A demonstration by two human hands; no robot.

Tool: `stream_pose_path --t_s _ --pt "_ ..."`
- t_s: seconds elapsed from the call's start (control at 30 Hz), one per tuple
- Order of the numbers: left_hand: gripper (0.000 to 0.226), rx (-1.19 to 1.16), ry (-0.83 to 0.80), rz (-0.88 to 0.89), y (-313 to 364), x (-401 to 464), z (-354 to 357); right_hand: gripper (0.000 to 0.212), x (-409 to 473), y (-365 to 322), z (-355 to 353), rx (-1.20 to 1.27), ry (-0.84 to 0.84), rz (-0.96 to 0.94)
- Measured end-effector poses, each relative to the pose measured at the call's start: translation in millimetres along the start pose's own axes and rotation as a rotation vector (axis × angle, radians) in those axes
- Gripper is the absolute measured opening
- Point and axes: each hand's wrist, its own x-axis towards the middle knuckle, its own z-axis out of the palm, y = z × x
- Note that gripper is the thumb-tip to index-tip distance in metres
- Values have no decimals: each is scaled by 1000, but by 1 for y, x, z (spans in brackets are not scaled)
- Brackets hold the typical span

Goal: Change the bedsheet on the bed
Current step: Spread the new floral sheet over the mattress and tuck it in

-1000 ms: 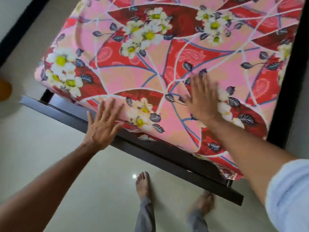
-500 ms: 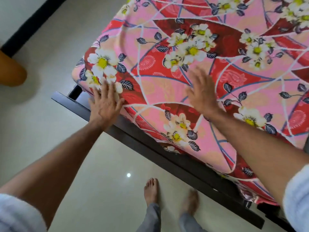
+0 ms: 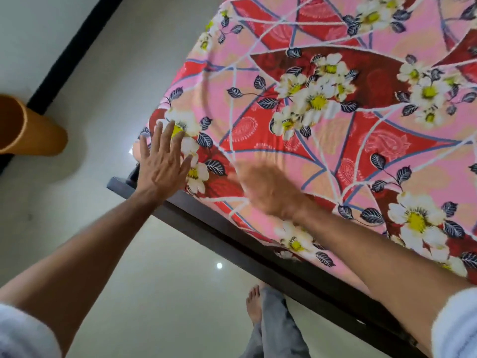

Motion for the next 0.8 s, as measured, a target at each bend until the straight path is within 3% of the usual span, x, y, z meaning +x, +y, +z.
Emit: stream_pose_path --t_s 0.07,0.2,0.27,0.4,0.53,0.6,0.67,0.73,0.8 --pt "70 -54 -68 -73 -12 30 7 53 25 44 -14 -94 91 295" --pt "104 -327 -159 -433 -42 56 27 77 62 96 1 -243 -1 688" --pt "109 -395 -218 -449 -49 55 28 78 80 80 18 -341 -25 641" --pt "111 -494 -255 -397 -73 58 32 75 108 7 45 -334 -105 217" --pt "94 -591 -209 -280 -91 51 36 79 133 -56 71 -292 -296 -100" --pt "83 -656 -257 -222 -110 47 34 67 140 -72 79 -250 -389 -217" --pt "61 -652 -403 -140 -138 42 24 56 150 -87 71 -126 -386 -168" --pt "47 -408 -558 -13 -164 40 -6 53 170 -98 45 35 -320 13" --pt "48 -139 -564 108 -179 43 -41 51 192 -101 15 67 -240 194"
